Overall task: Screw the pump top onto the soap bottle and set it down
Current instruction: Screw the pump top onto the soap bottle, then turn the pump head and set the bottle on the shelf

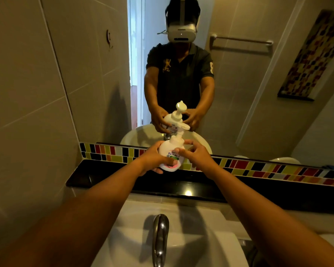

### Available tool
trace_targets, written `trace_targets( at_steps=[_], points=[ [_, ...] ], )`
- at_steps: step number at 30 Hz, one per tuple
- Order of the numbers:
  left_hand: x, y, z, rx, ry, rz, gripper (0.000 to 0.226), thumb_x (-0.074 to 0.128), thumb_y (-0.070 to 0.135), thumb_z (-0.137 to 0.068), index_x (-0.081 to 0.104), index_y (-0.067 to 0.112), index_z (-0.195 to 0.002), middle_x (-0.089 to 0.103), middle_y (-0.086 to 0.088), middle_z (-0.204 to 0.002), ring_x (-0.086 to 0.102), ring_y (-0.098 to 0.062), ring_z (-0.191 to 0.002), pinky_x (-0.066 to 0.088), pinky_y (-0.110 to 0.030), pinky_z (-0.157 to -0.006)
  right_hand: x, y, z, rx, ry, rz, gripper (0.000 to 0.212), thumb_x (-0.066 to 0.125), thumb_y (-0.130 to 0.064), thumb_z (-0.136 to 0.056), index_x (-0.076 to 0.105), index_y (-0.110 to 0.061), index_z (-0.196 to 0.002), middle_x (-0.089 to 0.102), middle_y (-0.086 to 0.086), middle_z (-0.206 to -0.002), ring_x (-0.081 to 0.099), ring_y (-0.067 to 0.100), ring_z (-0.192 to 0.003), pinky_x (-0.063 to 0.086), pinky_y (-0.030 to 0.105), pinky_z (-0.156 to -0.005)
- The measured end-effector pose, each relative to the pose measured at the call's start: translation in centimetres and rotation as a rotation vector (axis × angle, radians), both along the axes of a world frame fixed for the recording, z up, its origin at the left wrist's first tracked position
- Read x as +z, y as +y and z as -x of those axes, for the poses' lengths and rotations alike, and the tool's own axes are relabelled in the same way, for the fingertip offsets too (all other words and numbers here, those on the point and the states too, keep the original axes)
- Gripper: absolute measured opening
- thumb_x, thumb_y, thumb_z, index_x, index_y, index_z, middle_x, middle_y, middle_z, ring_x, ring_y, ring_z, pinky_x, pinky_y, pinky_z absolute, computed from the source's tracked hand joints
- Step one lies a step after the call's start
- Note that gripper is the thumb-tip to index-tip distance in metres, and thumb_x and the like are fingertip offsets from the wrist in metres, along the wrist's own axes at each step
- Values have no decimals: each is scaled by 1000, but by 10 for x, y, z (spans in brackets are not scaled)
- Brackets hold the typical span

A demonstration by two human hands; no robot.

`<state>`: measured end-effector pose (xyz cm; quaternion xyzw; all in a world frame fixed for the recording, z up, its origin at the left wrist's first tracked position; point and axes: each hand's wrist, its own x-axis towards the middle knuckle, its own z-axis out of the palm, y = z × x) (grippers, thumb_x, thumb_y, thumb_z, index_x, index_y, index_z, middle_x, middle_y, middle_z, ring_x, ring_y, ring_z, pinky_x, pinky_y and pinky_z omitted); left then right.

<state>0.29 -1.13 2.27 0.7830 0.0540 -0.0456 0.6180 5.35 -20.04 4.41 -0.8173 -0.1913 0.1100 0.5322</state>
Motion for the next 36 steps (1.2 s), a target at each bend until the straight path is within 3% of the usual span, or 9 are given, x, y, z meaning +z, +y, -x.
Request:
trace_targets(
  at_steps=[3, 9, 12, 17, 20, 23, 27, 32, 36],
  points=[
    [-9, 4, -4, 13, 13, 35, 63, 80, 26, -75, 42, 35, -124, 58, 0, -114, 62, -23, -102, 59, -29, -63, -17, -5, -2, 82, 63, 61, 56, 75, -36, -84, 54, -23, -134, 67, 9, -103, 68, 17, -84, 53, 21, -60],
    [-36, 9, -11, -55, 131, 153, 64, 75, 16, -80, 41, 33, -131, 57, -7, -125, 59, -28, -114, 58, -48, -88, -44, -2, -7, 128, 185, 35, 63, 75, -18, -85, 48, -23, -143, 66, 12, -123, 70, 32, -103, 60, 38, -79],
    [-48, 10, -15, -40, 144, 138, 70, 76, 11, -78, 42, 28, -137, 58, -10, -128, 58, -29, -117, 55, -51, -93, -57, 1, -11, 116, 199, 44, 68, 75, -14, -84, 46, -22, -144, 64, 11, -126, 69, 31, -103, 60, 36, -75],
    [-63, 12, -21, -26, 104, -73, 73, 82, 9, -70, 47, 22, -133, 60, -3, -124, 58, -25, -115, 53, -44, -95, -79, 3, -14, 114, 177, 58, 63, 73, -10, -86, 48, -23, -142, 63, 8, -129, 64, 28, -112, 58, 27, -72],
    [-72, 11, -24, -20, 92, -126, 72, 83, 7, -68, 49, 22, -129, 59, 0, -120, 57, -23, -115, 53, -35, -87, -90, 5, -17, 108, 129, 78, 63, 74, -8, -84, 50, -21, -141, 62, 8, -133, 60, 27, -120, 58, 43, -92],
    [-82, 8, -26, -6, 84, -153, 70, 85, 7, -66, 50, 22, -125, 59, 1, -121, 57, -21, -113, 51, -28, -81, -99, 7, -21, 99, 96, 99, 65, 76, -8, -82, 51, -20, -142, 62, 7, -136, 59, 27, -123, 54, 52, -99],
    [-92, 5, -32, 39, 80, -204, 72, 86, 8, -65, 52, 21, -126, 59, -4, -128, 57, -23, -115, 51, -42, -96, -107, 6, -27, 80, 79, 112, 67, 78, -9, -80, 52, -19, -141, 60, 6, -139, 55, 27, -127, 47, 51, -107],
    [-96, 6, -34, 56, 55, -208, 73, 86, 10, -65, 51, 22, -128, 59, -4, -132, 56, -21, -115, 50, -41, -96, -107, 7, -32, 91, 98, 117, 68, 77, -9, -82, 50, -22, -143, 59, 4, -141, 53, 24, -129, 46, 48, -108],
    [-97, 7, -34, 60, 50, -201, 73, 86, 10, -65, 52, 22, -127, 60, -4, -131, 57, -23, -117, 51, -43, -97, -89, -1, -43, 175, 185, 196, 58, 68, -6, -89, 51, -19, -143, 66, 8, -127, 62, 20, -112, 53, 32, -94]
  ],
)
